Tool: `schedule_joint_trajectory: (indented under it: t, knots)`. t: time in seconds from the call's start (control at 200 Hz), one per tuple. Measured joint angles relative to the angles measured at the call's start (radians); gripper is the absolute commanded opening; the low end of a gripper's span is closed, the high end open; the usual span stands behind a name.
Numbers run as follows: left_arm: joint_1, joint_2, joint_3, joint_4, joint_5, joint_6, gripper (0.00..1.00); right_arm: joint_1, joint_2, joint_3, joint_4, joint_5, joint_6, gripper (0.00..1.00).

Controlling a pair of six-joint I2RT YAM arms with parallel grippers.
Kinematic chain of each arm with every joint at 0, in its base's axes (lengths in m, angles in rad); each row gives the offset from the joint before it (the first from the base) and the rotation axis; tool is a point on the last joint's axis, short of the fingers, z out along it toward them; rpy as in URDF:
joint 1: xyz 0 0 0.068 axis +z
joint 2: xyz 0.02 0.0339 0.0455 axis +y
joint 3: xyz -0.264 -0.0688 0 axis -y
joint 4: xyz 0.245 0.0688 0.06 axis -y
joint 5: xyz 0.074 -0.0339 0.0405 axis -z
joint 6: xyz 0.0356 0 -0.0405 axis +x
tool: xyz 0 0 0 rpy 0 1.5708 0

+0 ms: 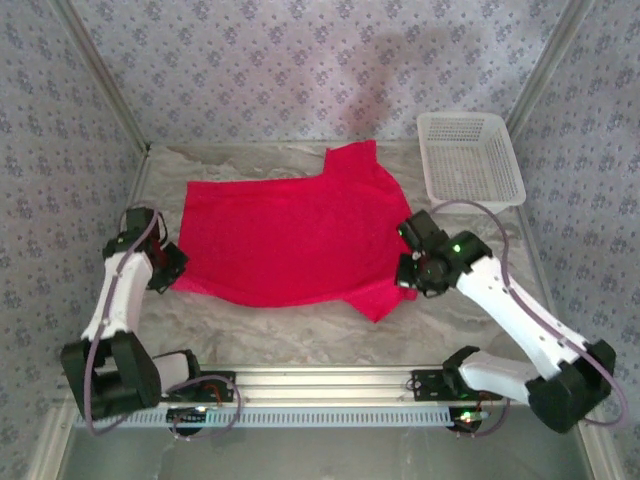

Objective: Fold the inside-out t-shirt

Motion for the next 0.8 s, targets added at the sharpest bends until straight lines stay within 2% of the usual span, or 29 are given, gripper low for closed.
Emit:
schedule_joint_trajectory:
  t: [0.19, 0.425, 0.77, 0.8]
  knots:
    - [-0.002, 0.224, 0.158, 0.043, -0.042, 0.019, 0.00, -0.113, 0.197, 0.178, 0.089, 0.001, -0.121, 0.00]
    - [-0.012, 0.458, 0.289, 0.069, -0.050, 0.029, 0.00, -0.164, 0.397, 0.325, 0.142, -0.007, -0.204, 0.00]
    - [-0.034, 0.642, 0.456, 0.064, -0.062, 0.053, 0.00, -0.224, 0.675, 0.499, 0.156, -0.033, -0.261, 0.00]
    - [-0.034, 0.652, 0.463, 0.063, -0.064, 0.056, 0.06, -0.230, 0.698, 0.520, 0.153, -0.035, -0.264, 0.02]
